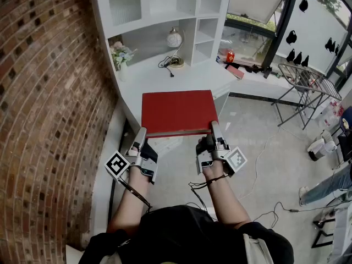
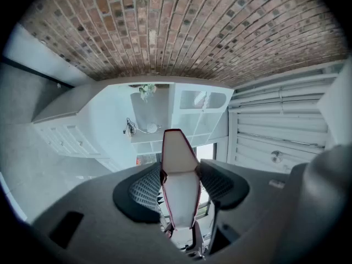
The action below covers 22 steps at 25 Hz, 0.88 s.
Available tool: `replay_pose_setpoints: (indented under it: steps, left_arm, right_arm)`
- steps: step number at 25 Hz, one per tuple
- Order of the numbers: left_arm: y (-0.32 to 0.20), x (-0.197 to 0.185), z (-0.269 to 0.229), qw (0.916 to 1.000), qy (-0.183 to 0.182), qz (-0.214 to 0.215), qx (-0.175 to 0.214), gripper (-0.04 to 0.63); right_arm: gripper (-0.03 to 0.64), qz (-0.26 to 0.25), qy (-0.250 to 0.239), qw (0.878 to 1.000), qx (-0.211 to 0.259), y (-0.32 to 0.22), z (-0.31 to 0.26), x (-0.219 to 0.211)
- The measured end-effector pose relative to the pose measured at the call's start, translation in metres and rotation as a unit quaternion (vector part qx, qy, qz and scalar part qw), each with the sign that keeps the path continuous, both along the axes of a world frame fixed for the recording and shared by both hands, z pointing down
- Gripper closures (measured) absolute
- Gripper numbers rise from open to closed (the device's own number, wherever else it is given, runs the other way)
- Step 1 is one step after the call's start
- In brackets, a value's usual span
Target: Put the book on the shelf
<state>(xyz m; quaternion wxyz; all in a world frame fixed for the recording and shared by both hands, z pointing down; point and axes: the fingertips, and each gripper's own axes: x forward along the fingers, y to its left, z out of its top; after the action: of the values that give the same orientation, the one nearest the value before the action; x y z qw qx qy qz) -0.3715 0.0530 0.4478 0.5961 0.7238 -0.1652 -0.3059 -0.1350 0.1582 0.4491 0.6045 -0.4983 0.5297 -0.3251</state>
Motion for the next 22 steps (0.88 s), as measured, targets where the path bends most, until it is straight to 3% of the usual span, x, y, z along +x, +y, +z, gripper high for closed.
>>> replay_pose_setpoints:
  steps: [14, 22]
  left_arm:
    - [0.01, 0.032, 0.006, 1.0, -0.001, 0.001, -0.004, 0.362]
    - [0.015, 0.072, 0.006, 0.9999, -0.009, 0.002, 0.005, 0.364]
  right_arm:
    - [0.354, 0.005, 0.001, 1.0, 0.0, 0.012, 0.003, 0.031]
    - [0.353, 0.011, -0.002, 1.0, -0.002, 0.022, 0.009, 0.07]
